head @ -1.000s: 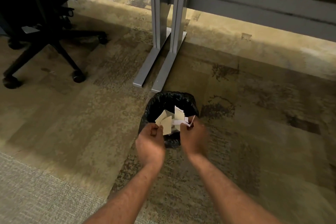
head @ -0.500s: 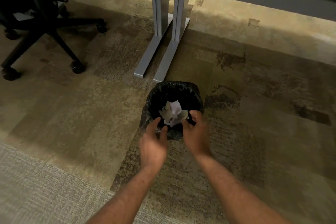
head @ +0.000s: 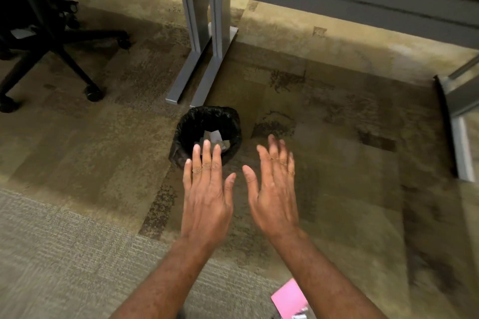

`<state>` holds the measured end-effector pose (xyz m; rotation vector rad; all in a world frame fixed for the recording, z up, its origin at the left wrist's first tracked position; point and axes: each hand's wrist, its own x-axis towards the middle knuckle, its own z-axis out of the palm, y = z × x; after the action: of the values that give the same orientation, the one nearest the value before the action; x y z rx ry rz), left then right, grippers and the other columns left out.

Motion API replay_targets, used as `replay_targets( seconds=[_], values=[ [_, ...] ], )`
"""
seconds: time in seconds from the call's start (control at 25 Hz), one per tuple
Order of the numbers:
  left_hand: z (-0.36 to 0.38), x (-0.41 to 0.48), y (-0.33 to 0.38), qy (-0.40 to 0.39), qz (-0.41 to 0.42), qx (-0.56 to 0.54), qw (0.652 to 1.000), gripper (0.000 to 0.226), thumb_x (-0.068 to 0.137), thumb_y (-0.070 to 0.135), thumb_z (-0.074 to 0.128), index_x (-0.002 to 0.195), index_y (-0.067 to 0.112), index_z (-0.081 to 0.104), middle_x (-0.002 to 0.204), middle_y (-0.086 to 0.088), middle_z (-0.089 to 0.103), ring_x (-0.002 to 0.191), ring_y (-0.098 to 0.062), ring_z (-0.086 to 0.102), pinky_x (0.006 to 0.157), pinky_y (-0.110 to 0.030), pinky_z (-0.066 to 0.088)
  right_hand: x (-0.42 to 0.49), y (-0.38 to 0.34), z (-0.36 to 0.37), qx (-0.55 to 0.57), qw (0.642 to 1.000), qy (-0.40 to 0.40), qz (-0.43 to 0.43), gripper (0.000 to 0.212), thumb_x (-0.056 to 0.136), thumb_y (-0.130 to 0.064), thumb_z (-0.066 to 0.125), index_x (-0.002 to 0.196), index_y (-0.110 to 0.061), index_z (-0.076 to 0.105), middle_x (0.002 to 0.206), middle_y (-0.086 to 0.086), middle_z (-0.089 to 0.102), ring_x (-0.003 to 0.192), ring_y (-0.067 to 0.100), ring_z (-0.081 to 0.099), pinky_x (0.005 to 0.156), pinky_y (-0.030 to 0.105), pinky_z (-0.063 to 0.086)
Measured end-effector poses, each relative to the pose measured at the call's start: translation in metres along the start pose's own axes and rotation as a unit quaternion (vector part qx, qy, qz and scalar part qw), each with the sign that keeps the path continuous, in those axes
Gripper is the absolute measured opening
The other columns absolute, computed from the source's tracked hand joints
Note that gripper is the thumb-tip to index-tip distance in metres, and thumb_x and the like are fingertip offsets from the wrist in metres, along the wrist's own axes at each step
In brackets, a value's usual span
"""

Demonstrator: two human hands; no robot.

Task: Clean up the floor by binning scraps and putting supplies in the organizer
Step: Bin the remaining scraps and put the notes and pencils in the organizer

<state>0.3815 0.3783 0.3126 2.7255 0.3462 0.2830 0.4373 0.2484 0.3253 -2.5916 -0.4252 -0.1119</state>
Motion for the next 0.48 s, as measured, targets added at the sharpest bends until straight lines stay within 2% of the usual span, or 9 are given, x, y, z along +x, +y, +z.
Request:
replay_targets(
  seconds=[0.12,0.28,0.48],
  values=[
    [-0.023,-0.03,0.058,0.008,0.022,-0.007,1.0,0.062,0.107,0.04,0.029,0.16,0.012,0.012,0.169,-0.007,0.003,0.156,-0.021,-0.004,0.125,-0.048,0.011,-0.042,0.026,-0.067,-0.004,1.0,0.025,0.0,0.054,0.105,-0.044,0.036,0.149,-0.012,0.037,0.167,0.007,0.015,0.156,0.021,0.002,0.126,0.049,0.011],
    [-0.065,-0.081,0.147,0.03,0.048,-0.026,0.998,0.06,0.106,0.036,0.035,0.158,0.011,0.02,0.168,-0.01,0.01,0.156,-0.023,0.001,0.125,-0.049,0.012,-0.107,0.065,-0.17,-0.032,0.998,0.035,0.044,0.053,0.104,-0.042,0.04,0.147,-0.01,0.042,0.166,0.01,0.018,0.155,0.025,0.006,0.124,0.051,0.014],
    [-0.103,-0.139,0.223,0.023,0.067,-0.044,0.997,0.06,0.106,0.034,0.035,0.159,0.012,0.018,0.169,-0.008,0.008,0.156,-0.023,0.0,0.125,-0.048,0.009,-0.18,0.103,-0.262,-0.066,0.994,0.053,0.073,0.053,0.105,-0.042,0.039,0.148,-0.011,0.04,0.167,0.007,0.014,0.156,0.023,0.003,0.125,0.05,0.012]
  ],
)
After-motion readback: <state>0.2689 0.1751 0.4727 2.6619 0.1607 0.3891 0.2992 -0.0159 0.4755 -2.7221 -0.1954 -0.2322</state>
